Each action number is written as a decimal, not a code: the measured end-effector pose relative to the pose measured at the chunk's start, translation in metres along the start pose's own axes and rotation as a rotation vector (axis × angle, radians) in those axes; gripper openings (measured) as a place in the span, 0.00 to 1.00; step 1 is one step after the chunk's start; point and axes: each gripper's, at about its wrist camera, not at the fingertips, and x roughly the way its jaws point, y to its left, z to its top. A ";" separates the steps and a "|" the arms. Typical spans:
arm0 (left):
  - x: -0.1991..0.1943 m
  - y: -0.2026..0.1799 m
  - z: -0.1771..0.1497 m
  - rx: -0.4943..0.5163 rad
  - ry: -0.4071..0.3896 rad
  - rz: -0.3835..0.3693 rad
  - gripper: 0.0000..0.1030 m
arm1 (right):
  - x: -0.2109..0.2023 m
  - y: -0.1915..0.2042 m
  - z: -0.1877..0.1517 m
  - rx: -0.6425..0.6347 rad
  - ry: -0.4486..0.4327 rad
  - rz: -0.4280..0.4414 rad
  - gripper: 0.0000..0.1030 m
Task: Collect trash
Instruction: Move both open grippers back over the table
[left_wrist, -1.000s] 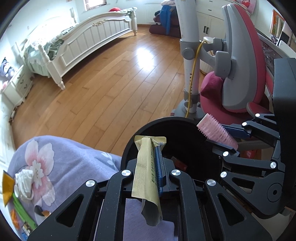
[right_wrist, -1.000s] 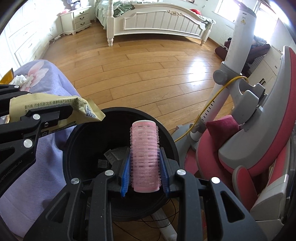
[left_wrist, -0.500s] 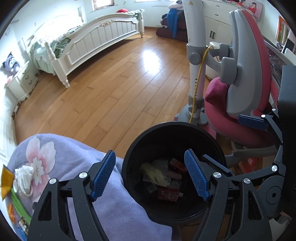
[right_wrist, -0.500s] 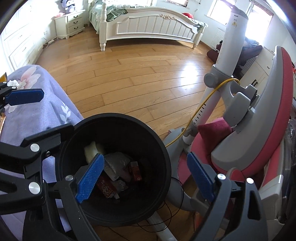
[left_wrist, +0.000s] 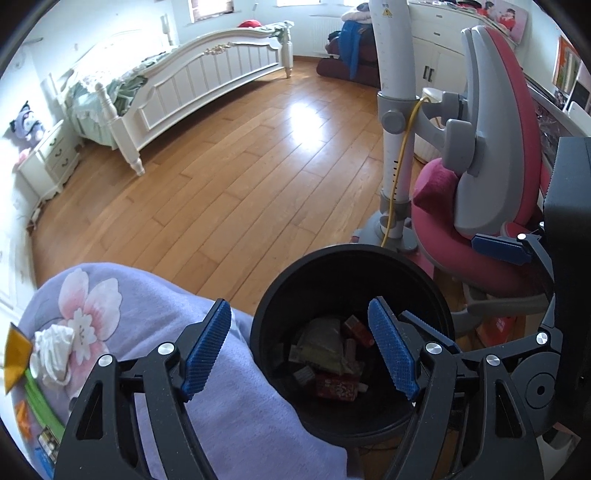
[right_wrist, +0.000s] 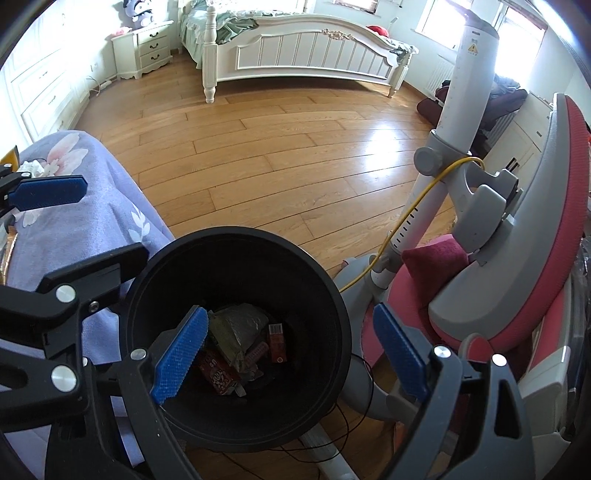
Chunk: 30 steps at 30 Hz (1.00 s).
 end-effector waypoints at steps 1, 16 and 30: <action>-0.001 0.001 -0.001 -0.003 -0.001 0.003 0.74 | -0.001 0.001 0.000 0.000 -0.001 0.002 0.87; -0.030 0.039 -0.022 -0.092 -0.045 0.030 0.85 | -0.020 0.032 0.005 -0.034 -0.028 -0.017 0.87; -0.082 0.159 -0.081 -0.262 -0.062 0.181 0.85 | -0.043 0.140 0.034 -0.153 -0.087 0.095 0.87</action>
